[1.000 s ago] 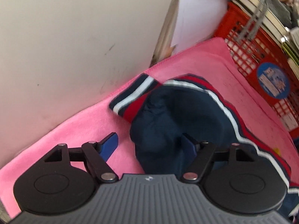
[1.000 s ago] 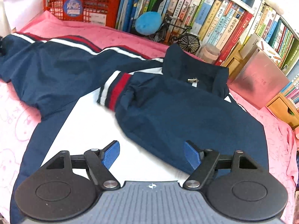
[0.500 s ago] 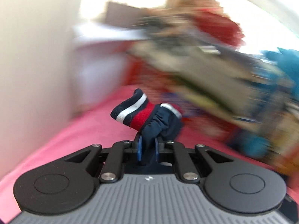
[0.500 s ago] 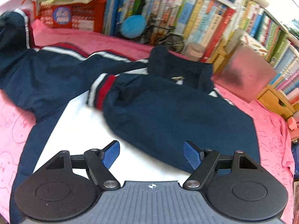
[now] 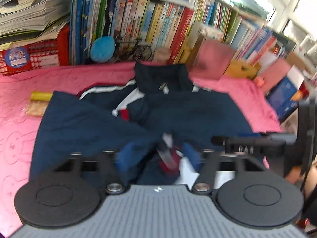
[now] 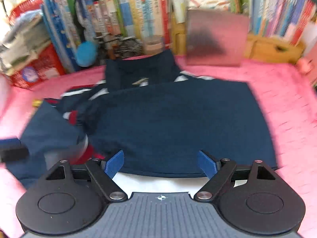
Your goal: Fold clothes
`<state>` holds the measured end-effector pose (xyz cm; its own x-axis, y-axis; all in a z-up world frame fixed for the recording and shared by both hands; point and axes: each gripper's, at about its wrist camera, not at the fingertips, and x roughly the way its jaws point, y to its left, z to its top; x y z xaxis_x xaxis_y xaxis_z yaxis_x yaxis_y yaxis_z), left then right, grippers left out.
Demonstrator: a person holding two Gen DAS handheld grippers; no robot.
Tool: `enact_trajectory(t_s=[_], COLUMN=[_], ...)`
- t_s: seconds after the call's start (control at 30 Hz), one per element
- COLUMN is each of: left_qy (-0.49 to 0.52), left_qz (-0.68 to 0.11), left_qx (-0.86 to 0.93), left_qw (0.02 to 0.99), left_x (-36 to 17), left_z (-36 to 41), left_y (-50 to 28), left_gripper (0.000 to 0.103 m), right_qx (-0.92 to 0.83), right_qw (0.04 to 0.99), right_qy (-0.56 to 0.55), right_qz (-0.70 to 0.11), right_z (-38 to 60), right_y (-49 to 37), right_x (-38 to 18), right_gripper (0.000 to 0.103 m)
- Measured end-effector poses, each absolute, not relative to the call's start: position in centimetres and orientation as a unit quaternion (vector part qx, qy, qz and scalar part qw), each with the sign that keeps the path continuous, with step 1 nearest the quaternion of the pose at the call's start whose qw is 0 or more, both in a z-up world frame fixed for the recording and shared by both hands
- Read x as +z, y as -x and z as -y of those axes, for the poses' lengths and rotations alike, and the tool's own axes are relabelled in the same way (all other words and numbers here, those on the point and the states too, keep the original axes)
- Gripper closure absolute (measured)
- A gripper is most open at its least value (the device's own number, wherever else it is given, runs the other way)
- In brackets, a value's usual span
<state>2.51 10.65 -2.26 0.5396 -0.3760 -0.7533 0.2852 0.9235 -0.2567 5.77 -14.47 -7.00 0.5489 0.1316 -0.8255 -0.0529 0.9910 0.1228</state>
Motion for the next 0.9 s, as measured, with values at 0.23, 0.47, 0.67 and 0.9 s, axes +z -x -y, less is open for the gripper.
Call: enact_trajectory(t_s=[0.23, 0.47, 0.67, 0.9], left_qy=[0.038, 0.026, 0.031, 0.027], left_qz=[-0.439, -0.452, -0.445, -0.434], left_qx=[-0.103, -0.02, -0.008, -0.054], left_qw=[0.892, 0.892, 0.895, 0.899], left_x=[-1.9, -3.2, -2.9, -3.4], left_z=[-13.4, -17.1, -17.7, -13.5], left_y=[-0.9, -1.2, -1.8, -4.5], left_gripper=[0.032, 0.032, 0.032, 0.032], right_qx=[0.138, 0.112, 0.12, 0.014], right_qw=[0.842, 0.813, 0.837, 0.902], right_qy=[-0.058, -0.068, -0.045, 0.017], right_qz=[-0.519, -0.568, -0.531, -0.43], right_z=[10.6, 10.1, 11.1, 19.7], right_y=[-5.2, -3.0, -3.3, -9.0], right_x=[-9.1, -11.6, -7.8, -2.4], right_gripper=[0.015, 0.041, 0.083, 0.082])
